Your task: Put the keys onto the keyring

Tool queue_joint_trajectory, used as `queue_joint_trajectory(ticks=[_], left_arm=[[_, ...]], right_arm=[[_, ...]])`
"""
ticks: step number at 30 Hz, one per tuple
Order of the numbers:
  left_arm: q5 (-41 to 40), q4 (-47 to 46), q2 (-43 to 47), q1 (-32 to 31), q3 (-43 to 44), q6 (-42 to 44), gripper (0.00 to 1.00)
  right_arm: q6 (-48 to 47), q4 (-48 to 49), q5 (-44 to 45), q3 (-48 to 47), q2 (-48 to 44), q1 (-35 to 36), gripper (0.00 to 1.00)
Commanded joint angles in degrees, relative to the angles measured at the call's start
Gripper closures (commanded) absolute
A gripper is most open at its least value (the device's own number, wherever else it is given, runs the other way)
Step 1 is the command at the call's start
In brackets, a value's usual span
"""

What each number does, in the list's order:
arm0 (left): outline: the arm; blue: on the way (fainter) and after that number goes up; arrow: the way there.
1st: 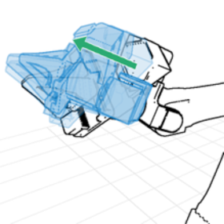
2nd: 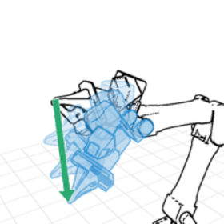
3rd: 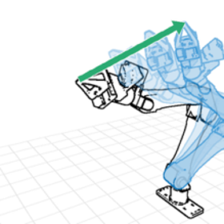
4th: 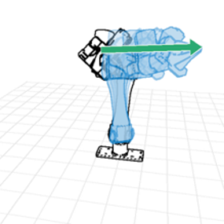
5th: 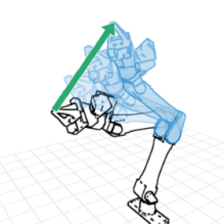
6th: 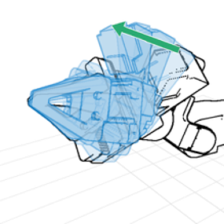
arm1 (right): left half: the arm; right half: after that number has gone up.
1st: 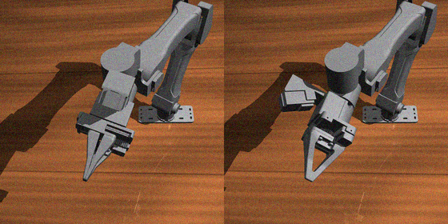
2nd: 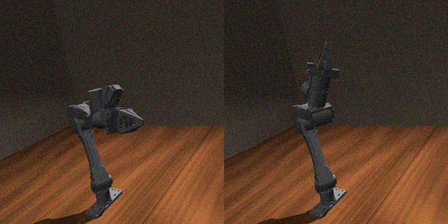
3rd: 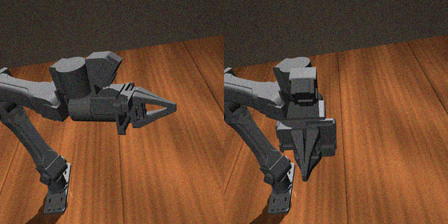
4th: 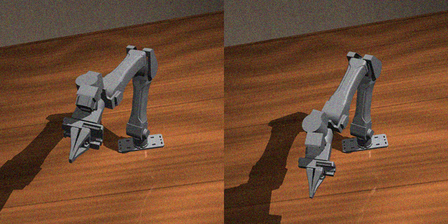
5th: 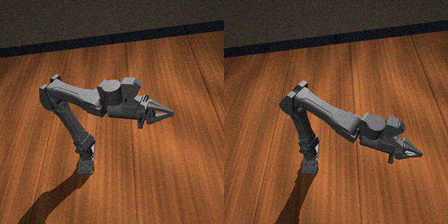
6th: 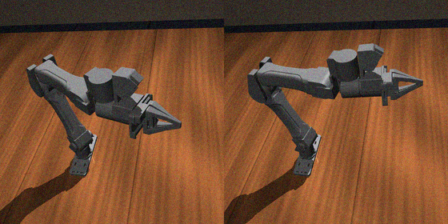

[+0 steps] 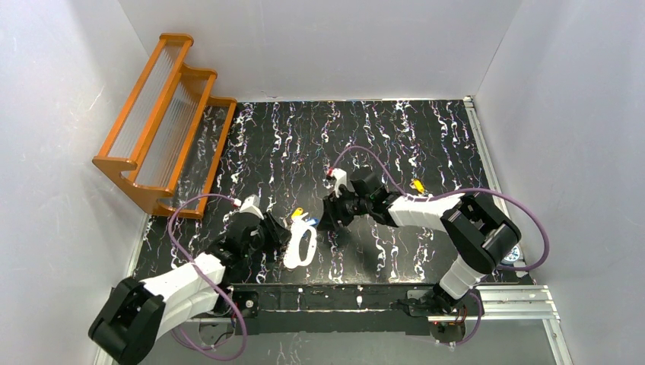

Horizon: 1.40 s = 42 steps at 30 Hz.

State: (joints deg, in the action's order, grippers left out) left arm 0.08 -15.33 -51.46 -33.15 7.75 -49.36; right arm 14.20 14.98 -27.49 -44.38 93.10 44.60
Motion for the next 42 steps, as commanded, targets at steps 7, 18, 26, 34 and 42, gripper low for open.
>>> queue_joint_trajectory(ticks=[7,18,26,34,42], left_arm=[[6.94,-13.20,-17.88,-1.21,3.49,0.00,0.68],[-4.17,-4.24,1.89,-1.31,2.34,3.58,0.61],[-10.94,9.16,21.17,-1.39,0.75,5.67,0.58],[-11.10,12.70,22.92,-1.39,0.68,3.83,0.57],[-10.17,13.23,17.64,-1.39,1.96,3.21,0.57]], right_arm=[[7.71,3.59,-1.39,3.79,-0.57,-0.20,0.35],[0.05,-3.64,1.69,-1.44,-0.57,-0.06,0.33],[-2.80,-7.93,4.74,-7.54,2.29,4.40,0.34],[-4.35,-11.59,6.64,-15.45,8.23,10.35,0.43],[-7.34,-17.33,16.22,-22.75,14.34,17.39,0.43]])
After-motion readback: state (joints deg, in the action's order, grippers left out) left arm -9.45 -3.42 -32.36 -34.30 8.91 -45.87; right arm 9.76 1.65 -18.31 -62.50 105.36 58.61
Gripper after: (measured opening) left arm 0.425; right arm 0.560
